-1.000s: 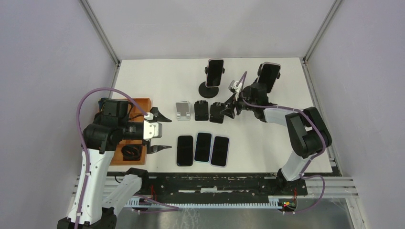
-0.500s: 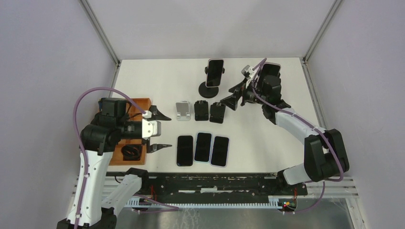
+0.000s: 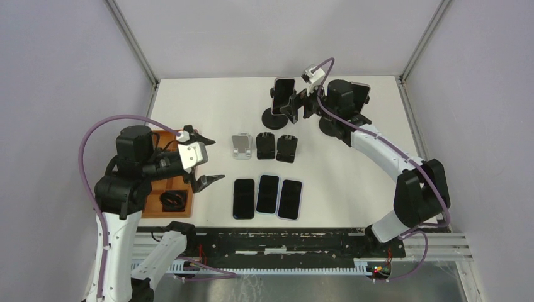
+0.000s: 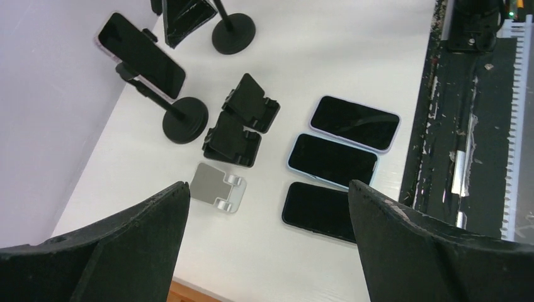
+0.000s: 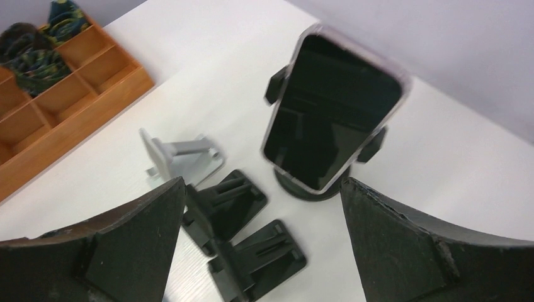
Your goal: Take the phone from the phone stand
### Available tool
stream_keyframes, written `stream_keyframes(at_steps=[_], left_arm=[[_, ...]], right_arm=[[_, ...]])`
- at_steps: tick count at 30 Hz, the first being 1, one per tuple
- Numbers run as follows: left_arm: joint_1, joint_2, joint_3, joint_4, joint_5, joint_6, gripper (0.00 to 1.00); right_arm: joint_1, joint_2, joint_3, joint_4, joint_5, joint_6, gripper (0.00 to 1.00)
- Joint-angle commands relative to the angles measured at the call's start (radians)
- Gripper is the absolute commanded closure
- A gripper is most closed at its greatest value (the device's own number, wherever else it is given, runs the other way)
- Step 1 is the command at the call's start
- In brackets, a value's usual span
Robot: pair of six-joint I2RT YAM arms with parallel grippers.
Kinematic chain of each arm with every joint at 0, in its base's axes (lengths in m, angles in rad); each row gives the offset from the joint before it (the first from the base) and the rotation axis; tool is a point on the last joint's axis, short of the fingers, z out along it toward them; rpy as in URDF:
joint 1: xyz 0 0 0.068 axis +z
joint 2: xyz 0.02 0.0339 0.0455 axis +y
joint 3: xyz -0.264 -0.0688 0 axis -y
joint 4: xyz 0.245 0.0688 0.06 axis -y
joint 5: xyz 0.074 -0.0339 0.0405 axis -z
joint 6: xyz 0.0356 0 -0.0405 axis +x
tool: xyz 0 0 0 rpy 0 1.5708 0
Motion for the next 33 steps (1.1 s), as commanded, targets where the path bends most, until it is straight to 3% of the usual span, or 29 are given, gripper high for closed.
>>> stream_keyframes(at_steps=[1, 6, 13, 19, 26, 33], left_arm=[[0.001, 0.024, 0.08, 0.049, -0.095, -0.145, 0.0], [0.001, 0.088, 0.163, -0.018, -0.161, -0.123, 0.0], [0.001, 0.02, 0.069, 0.081, -0.139, -0.131, 0.0], [0.001, 0.06, 0.088, -0.013, -0.113, -0.075, 0.0], [0.001, 0.019, 0.032, 0.049, -0.112, -0.083, 0.0], [0.001, 0.106, 0.105, -0.061, -0.08, -0.026, 0.0]], right_arm=[[0.007, 0.047, 0.122, 0.018, 0.116, -0.085, 0.02], [0.008, 0.116, 0.223, -0.015, 0.19, -0.067, 0.02], [0.002, 0.258, 0.44, -0.151, 0.194, -0.093, 0.02], [-0.057, 0.359, 0.524, -0.147, 0.001, -0.057, 0.02], [-0.059, 0.426, 0.551, -0.139, -0.106, -0.057, 0.02], [-0.058, 0.452, 0.513, -0.056, -0.19, 0.032, 0.17]])
